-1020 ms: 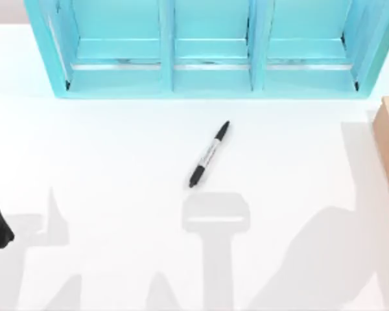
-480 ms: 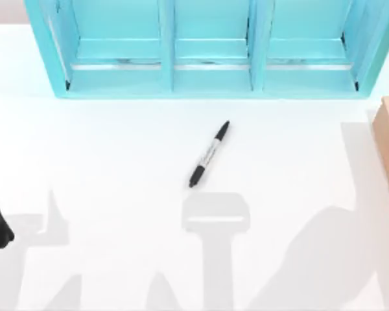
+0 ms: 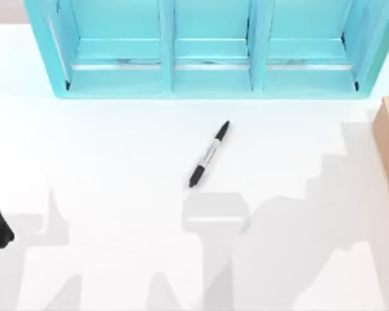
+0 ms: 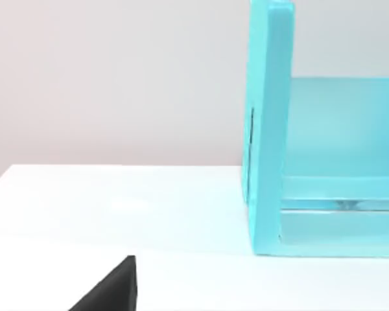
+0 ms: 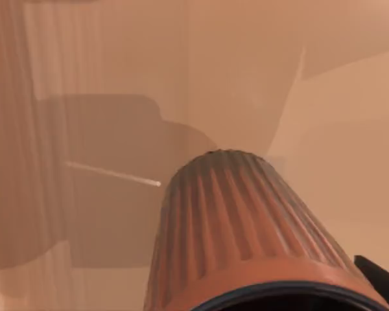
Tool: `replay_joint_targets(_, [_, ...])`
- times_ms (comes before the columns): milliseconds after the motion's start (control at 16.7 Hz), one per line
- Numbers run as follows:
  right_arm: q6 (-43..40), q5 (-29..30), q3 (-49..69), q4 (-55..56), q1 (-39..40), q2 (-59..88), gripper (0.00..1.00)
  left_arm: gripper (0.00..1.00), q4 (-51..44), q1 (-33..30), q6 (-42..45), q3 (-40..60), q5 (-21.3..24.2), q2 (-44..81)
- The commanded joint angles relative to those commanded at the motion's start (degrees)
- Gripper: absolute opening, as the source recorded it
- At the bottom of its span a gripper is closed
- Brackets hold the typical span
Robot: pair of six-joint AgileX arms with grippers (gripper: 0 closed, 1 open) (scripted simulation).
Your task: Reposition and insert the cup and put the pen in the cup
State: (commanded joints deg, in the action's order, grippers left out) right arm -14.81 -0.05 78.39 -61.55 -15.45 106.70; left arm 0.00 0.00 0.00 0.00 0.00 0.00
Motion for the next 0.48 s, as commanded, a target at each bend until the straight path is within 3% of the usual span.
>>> replay_joint_targets(480, [18.25,-0.07,17.58,-24.05,18.07,-5.48,0.00,1.00,0.00,0.00,0.00,0.00,0.00,0.00])
